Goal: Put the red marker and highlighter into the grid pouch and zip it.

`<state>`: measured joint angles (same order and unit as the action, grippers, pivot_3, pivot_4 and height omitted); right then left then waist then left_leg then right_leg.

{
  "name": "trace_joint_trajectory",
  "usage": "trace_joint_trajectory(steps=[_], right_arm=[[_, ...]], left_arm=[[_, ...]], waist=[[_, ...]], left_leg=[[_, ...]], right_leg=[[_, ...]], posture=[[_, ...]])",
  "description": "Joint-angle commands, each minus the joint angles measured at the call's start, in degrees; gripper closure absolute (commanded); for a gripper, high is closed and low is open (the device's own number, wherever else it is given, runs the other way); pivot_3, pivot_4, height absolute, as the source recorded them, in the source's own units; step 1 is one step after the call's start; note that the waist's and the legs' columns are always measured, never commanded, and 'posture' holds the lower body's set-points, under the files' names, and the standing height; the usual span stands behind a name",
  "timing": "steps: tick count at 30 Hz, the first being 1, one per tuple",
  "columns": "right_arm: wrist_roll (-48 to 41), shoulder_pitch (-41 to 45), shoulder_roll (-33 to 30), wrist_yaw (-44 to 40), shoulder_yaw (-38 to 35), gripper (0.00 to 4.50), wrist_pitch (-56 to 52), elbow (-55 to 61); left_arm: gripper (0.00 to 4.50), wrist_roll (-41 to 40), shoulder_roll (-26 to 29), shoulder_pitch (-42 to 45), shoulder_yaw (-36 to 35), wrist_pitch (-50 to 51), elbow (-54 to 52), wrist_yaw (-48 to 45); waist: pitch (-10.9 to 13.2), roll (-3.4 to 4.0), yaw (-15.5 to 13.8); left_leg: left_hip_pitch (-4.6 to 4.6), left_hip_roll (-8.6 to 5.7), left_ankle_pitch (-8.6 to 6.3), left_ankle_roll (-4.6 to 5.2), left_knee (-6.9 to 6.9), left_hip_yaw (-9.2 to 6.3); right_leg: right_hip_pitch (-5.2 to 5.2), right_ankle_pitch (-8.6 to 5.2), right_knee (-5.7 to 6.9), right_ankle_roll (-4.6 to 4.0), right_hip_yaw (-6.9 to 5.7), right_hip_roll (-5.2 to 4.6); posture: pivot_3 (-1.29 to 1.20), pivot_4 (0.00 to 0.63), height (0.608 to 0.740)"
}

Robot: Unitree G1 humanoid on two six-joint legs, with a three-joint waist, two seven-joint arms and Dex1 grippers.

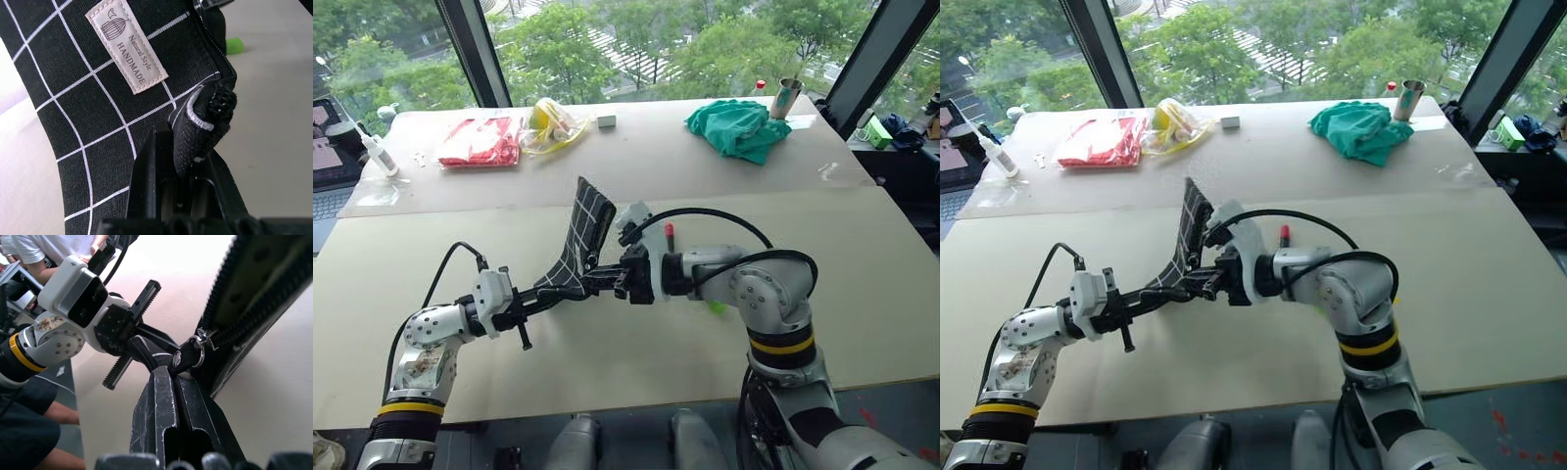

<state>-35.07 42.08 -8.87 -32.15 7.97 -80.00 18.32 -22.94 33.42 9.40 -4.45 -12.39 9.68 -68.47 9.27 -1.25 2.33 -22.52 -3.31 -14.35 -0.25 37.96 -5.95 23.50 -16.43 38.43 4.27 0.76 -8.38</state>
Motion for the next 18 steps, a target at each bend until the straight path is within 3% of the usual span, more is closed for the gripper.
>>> trace_joint_trajectory(steps=[1, 11, 18], right_arm=[[0.2, -0.1, -3.5, -1.5, 2.0, 4.41, 2.1, -0.8], [1.1, 4.2, -10.9, -4.7, 0.6, 4.41, 7.5, -6.9], [-3.3, -1.9, -10.1, -5.4, 5.5, 4.41, 3.3, 2.4]], left_arm=[[4.5, -1.0, 0.0, -0.2, -1.0, -1.0, -2.2, 0.2], [4.5, -1.1, 0.3, -1.0, -1.4, -0.6, -2.8, 0.2], [4.5, -1.1, 0.1, -0.1, -1.0, -0.3, -2.5, -0.2]], waist=[[0.0, 0.0, 0.0], [0.0, 0.0, 0.4], [0.0, 0.0, 0.2]], left_leg=[[0.0, -0.01, 0.0, 0.0, 0.0, 0.0], [0.0, 0.04, -0.01, 0.02, -0.01, 0.05], [-0.02, 0.04, -0.02, 0.03, -0.02, 0.04]], right_leg=[[0.0, 0.0, -0.01, 0.0, 0.0, 0.0], [0.09, 0.0, 0.05, 0.0, 0.01, 0.01], [0.09, 0.0, 0.06, 0.0, 0.0, 0.01]], posture=[[0.0, 0.15, 0.74], [0.0, 0.15, 0.74], [0.0, 0.15, 0.74]])
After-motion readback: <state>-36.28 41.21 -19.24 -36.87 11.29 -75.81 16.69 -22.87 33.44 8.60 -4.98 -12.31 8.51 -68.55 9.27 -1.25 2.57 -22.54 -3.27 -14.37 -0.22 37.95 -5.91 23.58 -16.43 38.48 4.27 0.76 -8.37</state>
